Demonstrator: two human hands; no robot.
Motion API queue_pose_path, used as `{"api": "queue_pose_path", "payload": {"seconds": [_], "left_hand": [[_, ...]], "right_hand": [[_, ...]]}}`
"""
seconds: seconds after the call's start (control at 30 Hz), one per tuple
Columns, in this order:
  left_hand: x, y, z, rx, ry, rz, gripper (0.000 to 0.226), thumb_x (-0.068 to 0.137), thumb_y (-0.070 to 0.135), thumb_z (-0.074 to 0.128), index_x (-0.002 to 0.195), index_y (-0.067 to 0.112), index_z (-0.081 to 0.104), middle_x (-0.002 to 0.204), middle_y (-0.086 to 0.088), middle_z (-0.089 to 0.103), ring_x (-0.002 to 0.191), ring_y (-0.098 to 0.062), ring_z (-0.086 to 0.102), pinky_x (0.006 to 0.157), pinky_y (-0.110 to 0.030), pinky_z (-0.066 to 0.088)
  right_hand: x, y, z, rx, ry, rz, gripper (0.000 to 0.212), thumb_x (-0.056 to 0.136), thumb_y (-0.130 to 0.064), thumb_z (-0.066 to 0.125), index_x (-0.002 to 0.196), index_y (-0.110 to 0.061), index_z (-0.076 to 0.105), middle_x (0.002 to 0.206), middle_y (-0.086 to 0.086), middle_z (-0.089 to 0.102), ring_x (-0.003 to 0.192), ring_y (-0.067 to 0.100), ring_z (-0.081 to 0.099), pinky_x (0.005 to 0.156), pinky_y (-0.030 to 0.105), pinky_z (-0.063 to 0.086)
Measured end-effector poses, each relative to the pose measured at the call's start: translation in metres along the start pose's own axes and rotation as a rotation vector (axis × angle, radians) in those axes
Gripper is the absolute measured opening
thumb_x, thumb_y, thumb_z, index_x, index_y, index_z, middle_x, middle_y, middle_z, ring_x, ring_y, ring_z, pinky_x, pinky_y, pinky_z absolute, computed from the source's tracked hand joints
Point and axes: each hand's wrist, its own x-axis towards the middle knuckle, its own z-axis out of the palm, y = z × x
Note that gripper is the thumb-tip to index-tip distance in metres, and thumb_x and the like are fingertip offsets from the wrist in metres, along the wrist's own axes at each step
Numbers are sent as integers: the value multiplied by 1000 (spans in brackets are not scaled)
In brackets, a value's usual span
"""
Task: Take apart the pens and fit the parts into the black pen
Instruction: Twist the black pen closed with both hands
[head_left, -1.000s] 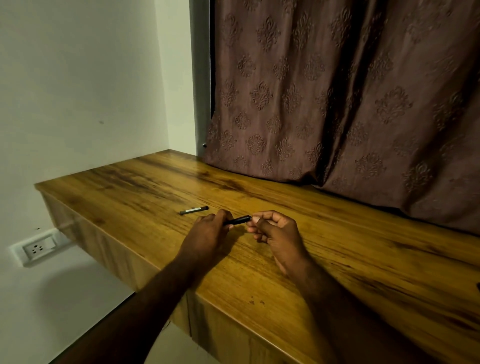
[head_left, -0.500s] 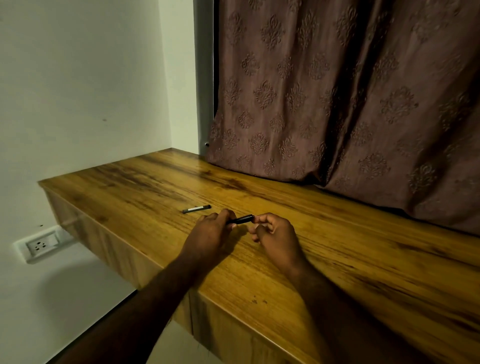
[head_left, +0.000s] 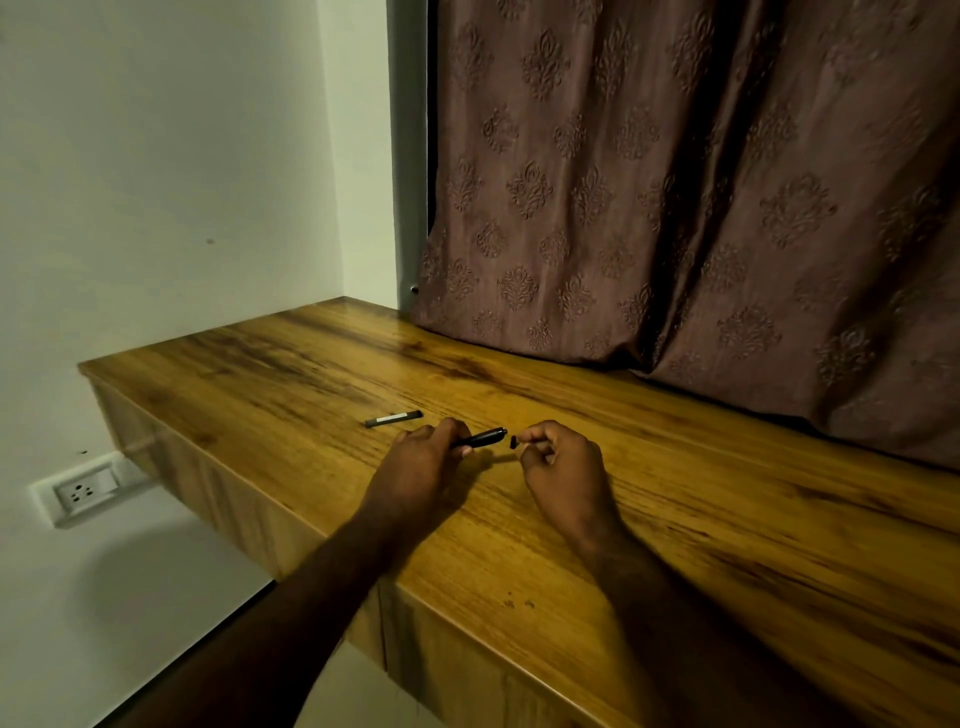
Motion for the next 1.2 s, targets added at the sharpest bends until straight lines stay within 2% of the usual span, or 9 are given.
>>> {"api": "queue_pose_path", "payload": {"seconds": [0.1, 0.23, 0.4, 0.5, 0.6, 0.73, 0.83, 1.03, 1.2], "left_hand": [[0, -3, 2, 10, -16, -49, 46, 89, 65, 26, 102, 29, 51, 88, 3, 62, 80, -16, 55, 64, -36, 47], [2, -1, -1, 36, -49, -104, 54, 80, 64, 21, 105, 27, 50, 94, 0, 63, 87, -20, 56, 73, -38, 49], [4, -7, 2, 80, -90, -103, 39, 86, 55, 46, 110, 25, 50, 99, 0, 64, 91, -20, 56, 77, -35, 47], [4, -4, -1, 92, -89, -108, 51, 85, 58, 34, 118, 23, 52, 106, -3, 64, 97, -25, 56, 82, -37, 45], [1, 10, -9, 86, -79, -65, 66, 90, 61, 18, 124, 18, 55, 113, -4, 64, 101, -26, 56, 86, -37, 40], [2, 12, -12, 106, -110, -65, 40, 94, 38, 40, 125, 17, 54, 117, -6, 64, 103, -24, 55, 87, -36, 39], [3, 11, -12, 95, -126, -87, 36, 94, 34, 46, 124, 17, 55, 116, -5, 64, 103, -24, 55, 89, -36, 39], [2, 1, -7, 107, -113, -38, 30, 91, 38, 55, 116, 23, 57, 105, 1, 67, 96, -20, 59, 84, -39, 45], [4, 4, -9, 90, -113, -10, 52, 84, 53, 34, 116, 22, 60, 105, -1, 68, 94, -21, 60, 82, -43, 47]], "right_hand": [[8, 8, -8, 6, 60, 19, 14, 91, -8, 61, 98, -15, 71, 86, -4, 69, 77, 6, 63, 60, 14, 43], [18, 28, -18, -63, 104, 92, 16, 91, -8, 61, 101, -11, 73, 94, 4, 74, 83, 14, 66, 68, 21, 46], [22, 34, -13, -181, -11, 109, 15, 90, -11, 63, 99, -15, 74, 99, 1, 74, 90, 15, 66, 80, 27, 53], [24, 34, -8, -238, -66, 92, 14, 90, -17, 65, 101, -18, 74, 101, -2, 73, 93, 16, 66, 85, 34, 55], [28, 35, -5, -291, -102, 80, 12, 89, -20, 66, 98, -21, 74, 98, -2, 74, 90, 15, 66, 82, 34, 55], [31, 34, -5, -330, -138, 74, 12, 90, -18, 63, 82, -22, 70, 90, -3, 72, 84, 16, 64, 74, 31, 53], [28, 33, -6, -350, -147, 29, 14, 93, -21, 60, 80, -26, 62, 89, -4, 68, 82, 16, 61, 70, 30, 49], [20, 21, -3, 147, -80, 71, 8, 87, -10, 68, 83, -17, 67, 76, -3, 65, 69, 10, 58, 64, 30, 50], [11, 6, 2, 370, -119, 96, 17, 89, -2, 64, 88, -17, 71, 77, -7, 66, 69, 4, 57, 64, 20, 46]]}}
